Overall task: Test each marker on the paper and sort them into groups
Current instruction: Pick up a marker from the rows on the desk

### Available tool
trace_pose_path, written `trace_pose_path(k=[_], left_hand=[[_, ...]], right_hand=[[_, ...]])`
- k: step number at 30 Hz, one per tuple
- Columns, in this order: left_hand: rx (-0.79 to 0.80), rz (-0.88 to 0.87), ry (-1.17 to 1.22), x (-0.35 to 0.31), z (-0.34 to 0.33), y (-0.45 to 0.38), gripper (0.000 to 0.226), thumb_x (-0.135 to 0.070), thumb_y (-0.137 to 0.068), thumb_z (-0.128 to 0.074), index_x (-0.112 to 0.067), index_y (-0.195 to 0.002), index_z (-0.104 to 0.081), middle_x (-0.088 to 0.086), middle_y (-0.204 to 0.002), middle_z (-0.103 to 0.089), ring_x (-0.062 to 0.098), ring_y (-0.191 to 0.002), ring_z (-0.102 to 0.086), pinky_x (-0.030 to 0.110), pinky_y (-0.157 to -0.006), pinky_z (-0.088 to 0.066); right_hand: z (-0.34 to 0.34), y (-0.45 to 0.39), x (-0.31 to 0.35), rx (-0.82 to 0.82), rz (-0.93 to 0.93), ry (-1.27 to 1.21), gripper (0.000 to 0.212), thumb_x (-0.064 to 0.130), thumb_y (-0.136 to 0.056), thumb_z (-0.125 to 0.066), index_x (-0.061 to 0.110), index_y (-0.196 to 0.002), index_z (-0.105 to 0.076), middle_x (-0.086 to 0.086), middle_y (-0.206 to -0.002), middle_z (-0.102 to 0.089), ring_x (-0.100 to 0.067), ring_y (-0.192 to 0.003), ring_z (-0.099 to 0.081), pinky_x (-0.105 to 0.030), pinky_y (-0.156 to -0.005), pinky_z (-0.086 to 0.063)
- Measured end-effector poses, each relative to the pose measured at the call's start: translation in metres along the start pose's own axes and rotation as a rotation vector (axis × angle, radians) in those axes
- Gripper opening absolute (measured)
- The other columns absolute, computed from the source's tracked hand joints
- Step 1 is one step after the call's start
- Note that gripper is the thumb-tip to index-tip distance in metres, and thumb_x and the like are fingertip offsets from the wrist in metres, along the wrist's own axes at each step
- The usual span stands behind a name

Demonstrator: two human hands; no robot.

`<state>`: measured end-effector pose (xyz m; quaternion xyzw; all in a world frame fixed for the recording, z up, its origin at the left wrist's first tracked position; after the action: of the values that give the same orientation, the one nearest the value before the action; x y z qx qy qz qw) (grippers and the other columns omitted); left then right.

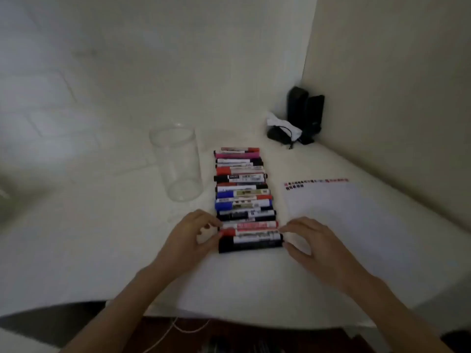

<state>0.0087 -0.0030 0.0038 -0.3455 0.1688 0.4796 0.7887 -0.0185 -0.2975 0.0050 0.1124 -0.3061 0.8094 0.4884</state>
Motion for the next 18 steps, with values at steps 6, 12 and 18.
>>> trace_pose_path(k=[6,12,18], left_hand=[[0.055,-0.074,-0.067,-0.037,-0.013,0.005,0.026,-0.028,-0.081,-0.074,-0.023,-0.104,-0.065,-0.018,-0.106,-0.048,-0.002,-0.096,-0.045,0.005,-0.084,-0.033],[0.096,-0.024,-0.219,-0.033,-0.028,0.016,0.024,-0.03,-0.085,-0.069,-0.02,-0.107,-0.066,0.0,-0.118,-0.059,0.017,-0.106,-0.053,0.015,-0.087,-0.033],[0.044,0.032,-0.195,-0.026,-0.032,0.022,0.021,-0.026,-0.085,-0.069,-0.017,-0.103,-0.067,-0.001,-0.113,-0.059,0.014,-0.105,-0.05,0.005,-0.083,-0.028]], right_hand=[[-0.019,0.001,0.025,0.04,0.077,0.173,0.036,0.031,-0.087,-0.067,0.027,-0.122,-0.062,0.01,-0.119,-0.061,-0.009,-0.103,-0.058,-0.036,-0.086,-0.053],[-0.036,-0.008,0.033,0.081,0.018,0.245,0.027,0.034,-0.087,-0.068,0.028,-0.114,-0.066,0.008,-0.114,-0.063,-0.015,-0.102,-0.057,-0.036,-0.084,-0.048],[-0.039,-0.016,0.041,0.106,0.033,0.32,0.029,0.042,-0.088,-0.064,0.031,-0.115,-0.069,0.01,-0.113,-0.057,-0.012,-0.11,-0.047,-0.027,-0.081,-0.028]])
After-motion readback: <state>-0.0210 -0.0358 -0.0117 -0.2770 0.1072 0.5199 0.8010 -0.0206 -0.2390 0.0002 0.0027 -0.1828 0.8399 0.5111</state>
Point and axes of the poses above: each hand's wrist, its own y-axis away from the middle knuckle, its own z-axis out of the back of the hand, x = y × z, the point moved 1 cm from there along -y, towards the middle knuckle
